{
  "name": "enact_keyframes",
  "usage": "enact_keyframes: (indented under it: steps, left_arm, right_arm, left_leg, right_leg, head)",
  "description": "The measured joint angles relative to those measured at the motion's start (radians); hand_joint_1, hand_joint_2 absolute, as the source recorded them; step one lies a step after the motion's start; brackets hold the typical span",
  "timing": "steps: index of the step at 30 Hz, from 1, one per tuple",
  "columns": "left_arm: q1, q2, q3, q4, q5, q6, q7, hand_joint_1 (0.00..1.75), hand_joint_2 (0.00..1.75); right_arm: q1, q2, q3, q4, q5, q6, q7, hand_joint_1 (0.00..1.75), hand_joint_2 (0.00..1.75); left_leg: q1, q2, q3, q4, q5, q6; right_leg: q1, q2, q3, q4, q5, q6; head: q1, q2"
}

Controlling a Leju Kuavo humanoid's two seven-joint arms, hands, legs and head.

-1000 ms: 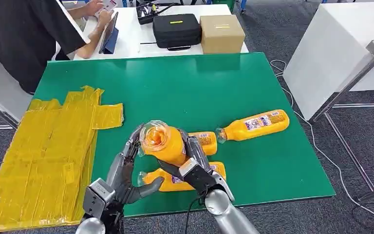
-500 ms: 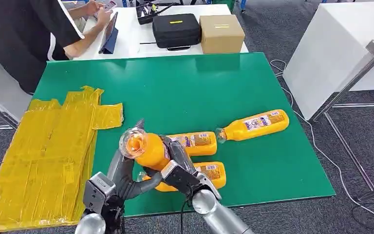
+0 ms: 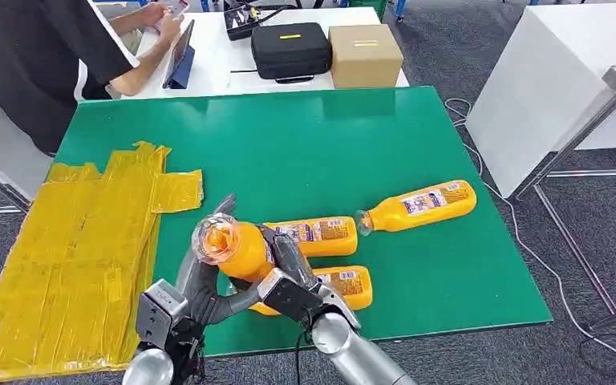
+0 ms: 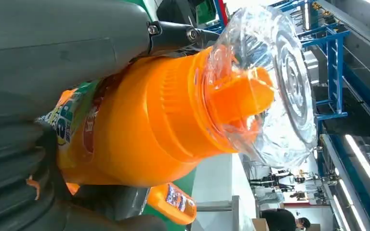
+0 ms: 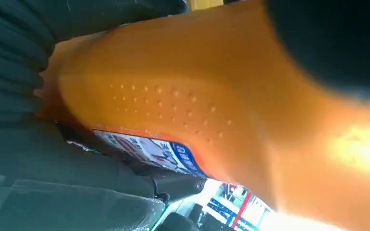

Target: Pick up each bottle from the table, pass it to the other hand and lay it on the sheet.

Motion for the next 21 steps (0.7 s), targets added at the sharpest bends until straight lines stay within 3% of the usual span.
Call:
enact_keyframes:
  steps: [14,15,16,21]
  left_arm:
    - [-0.009,-0.002,0.0,0.023,0.017,-0.027,-0.018,0.0,1.75]
    - [-0.01,-0.002,0.0,0.024,0.02,-0.032,-0.018,1.43,1.75]
    - [-0.01,-0.002,0.0,0.025,0.023,-0.034,-0.019,1.75,1.75]
    - [-0.014,-0.002,0.001,0.026,0.026,-0.041,-0.021,1.75,1.75]
  right_arm:
    - [0.028,-0.002,0.019,-0.041,0.081,-0.056,0.036,1.75,1.75]
    - [0.03,-0.002,0.018,-0.046,0.084,-0.055,0.038,1.75,1.75]
    - [0.031,-0.002,0.018,-0.049,0.085,-0.054,0.04,1.75,1.75]
    - [0.034,-0.002,0.013,-0.052,0.088,-0.051,0.042,1.75,1.75]
  left_leg:
    - [0.0,0.0,0.0,0.0,0.0,0.0]
    - [0.0,0.0,0.0,0.0,0.0,0.0]
    - [0.0,0.0,0.0,0.0,0.0,0.0]
    - [0.0,0.0,0.0,0.0,0.0,0.0]
  right_leg:
    - [0.0,0.0,0.0,0.0,0.0,0.0]
    - [0.0,0.0,0.0,0.0,0.0,0.0]
    - [0.0,0.0,0.0,0.0,0.0,0.0]
    - [0.0,0.0,0.0,0.0,0.0,0.0]
  head:
    - [0.0,0.0]
    - [0.0,0.0]
    - [0.0,0.0]
    - [0.0,0.0]
